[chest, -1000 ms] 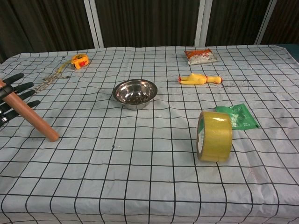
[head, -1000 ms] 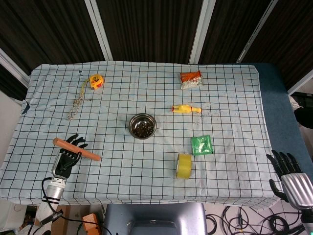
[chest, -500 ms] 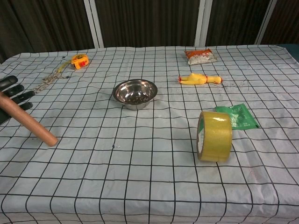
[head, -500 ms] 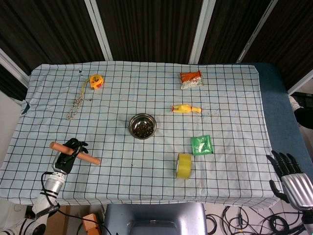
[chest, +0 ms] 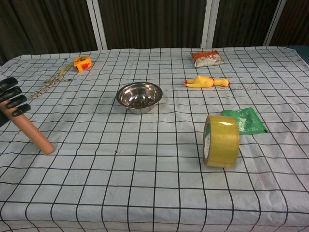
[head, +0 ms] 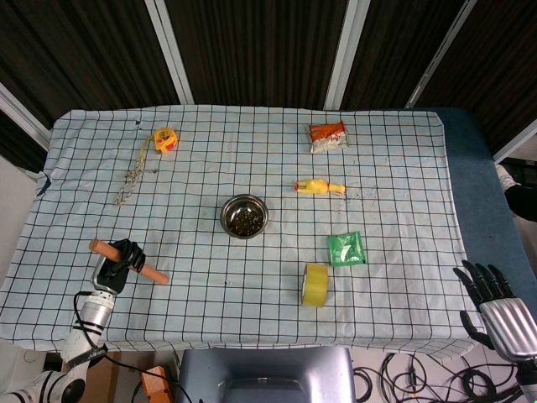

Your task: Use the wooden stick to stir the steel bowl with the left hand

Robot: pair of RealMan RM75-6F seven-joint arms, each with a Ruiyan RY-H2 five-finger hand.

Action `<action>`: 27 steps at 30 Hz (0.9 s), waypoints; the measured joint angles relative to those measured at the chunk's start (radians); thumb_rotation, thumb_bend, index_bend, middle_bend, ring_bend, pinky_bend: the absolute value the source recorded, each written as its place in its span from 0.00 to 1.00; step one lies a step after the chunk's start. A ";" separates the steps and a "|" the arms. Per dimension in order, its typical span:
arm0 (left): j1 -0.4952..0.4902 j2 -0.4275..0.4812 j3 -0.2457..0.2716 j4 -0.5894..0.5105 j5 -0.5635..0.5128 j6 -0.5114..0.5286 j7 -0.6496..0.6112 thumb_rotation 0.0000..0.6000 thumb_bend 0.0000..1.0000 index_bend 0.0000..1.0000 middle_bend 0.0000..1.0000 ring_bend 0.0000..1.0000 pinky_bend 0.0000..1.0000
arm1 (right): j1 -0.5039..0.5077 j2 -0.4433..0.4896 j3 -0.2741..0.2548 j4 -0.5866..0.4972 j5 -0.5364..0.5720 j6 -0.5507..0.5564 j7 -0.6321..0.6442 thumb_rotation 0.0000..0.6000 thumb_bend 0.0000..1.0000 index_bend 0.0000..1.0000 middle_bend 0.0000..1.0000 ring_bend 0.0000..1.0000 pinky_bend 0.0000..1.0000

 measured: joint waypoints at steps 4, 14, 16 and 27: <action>0.003 -0.013 -0.026 -0.005 -0.024 0.017 0.065 1.00 1.00 1.00 1.00 1.00 1.00 | 0.002 0.002 -0.002 -0.001 0.001 -0.007 0.001 1.00 0.43 0.00 0.00 0.00 0.00; -0.057 -0.026 -0.140 -0.057 -0.036 0.074 0.302 1.00 1.00 1.00 1.00 1.00 1.00 | 0.004 0.007 -0.007 -0.009 -0.006 -0.011 0.002 1.00 0.43 0.00 0.00 0.00 0.00; -0.093 -0.031 -0.176 -0.074 -0.047 0.070 0.371 1.00 1.00 1.00 1.00 1.00 1.00 | 0.004 0.009 -0.008 -0.010 -0.008 -0.010 0.005 1.00 0.43 0.00 0.00 0.00 0.00; -0.359 -0.123 -0.354 -0.091 -0.208 -0.069 0.693 1.00 1.00 1.00 1.00 1.00 1.00 | 0.005 0.023 -0.003 0.005 0.001 0.000 0.063 1.00 0.43 0.00 0.00 0.00 0.00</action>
